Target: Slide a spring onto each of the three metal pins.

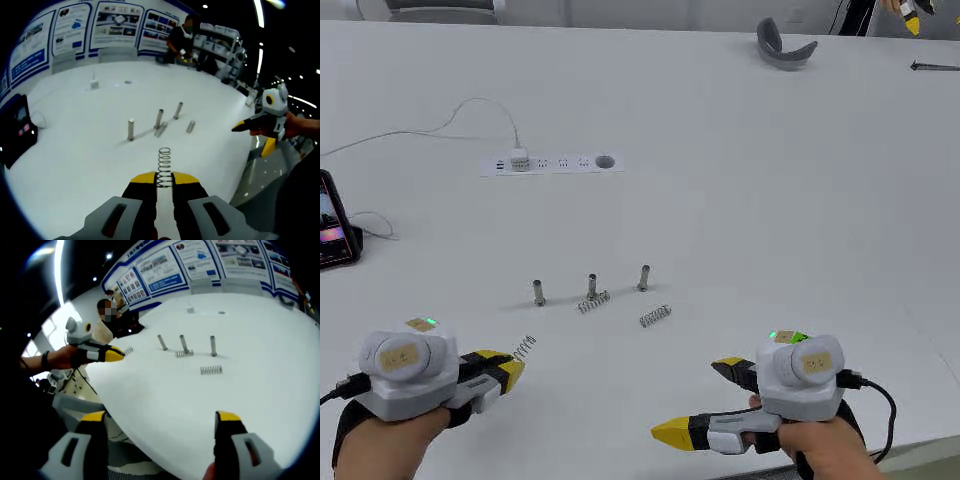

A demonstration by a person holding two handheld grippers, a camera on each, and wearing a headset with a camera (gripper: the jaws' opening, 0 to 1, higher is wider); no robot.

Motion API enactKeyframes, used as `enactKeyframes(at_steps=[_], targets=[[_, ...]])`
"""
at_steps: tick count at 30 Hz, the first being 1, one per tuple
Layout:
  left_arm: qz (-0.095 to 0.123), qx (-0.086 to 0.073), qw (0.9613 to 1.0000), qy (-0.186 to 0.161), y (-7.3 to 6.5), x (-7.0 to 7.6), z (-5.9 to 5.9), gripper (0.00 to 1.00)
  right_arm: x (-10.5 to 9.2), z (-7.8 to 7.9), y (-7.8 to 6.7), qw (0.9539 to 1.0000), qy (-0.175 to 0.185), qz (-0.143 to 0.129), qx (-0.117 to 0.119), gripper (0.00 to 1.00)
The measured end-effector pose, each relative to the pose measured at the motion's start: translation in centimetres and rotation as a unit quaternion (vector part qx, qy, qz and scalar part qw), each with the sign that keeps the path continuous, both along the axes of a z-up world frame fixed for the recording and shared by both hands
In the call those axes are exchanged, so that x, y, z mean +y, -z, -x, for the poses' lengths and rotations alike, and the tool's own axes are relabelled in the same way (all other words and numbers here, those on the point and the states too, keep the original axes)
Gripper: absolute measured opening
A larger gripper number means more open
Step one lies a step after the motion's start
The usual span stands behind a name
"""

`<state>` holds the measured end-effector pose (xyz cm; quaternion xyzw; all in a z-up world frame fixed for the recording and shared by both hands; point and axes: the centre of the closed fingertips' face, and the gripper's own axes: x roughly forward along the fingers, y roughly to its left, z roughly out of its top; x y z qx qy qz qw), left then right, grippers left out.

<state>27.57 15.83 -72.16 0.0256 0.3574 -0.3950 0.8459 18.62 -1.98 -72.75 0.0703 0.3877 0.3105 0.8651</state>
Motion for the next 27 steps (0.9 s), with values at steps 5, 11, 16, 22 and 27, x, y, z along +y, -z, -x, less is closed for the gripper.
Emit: enactKeyframes(at_steps=[5,11,16,22,27], targets=[[0.004,-0.012,0.9999,0.01,-1.2,-0.4,0.1,0.11,0.5,0.0,0.1,1.0,-0.01,0.003,0.0,0.89],[0.002,-0.025,0.9993,0.027,-2.6,-1.0,0.6,0.11,1.1,-0.4,-0.4,0.9999,-0.007,-0.013,-0.006,0.86],[0.003,-0.03,0.9986,0.043,-2.8,-1.7,1.4,0.11,1.8,-0.7,-0.8,0.9993,0.001,-0.035,-0.007,0.83],[0.002,-0.035,0.9966,0.074,-3.1,-3.4,3.0,0.11,2.5,-0.9,-1.3,0.9984,0.003,-0.056,-0.009,0.8],[0.002,-0.038,0.9941,0.101,-3.3,-5.1,4.2,0.11,3.1,-1.1,-2.1,0.9966,0.007,-0.081,-0.012,0.76]])
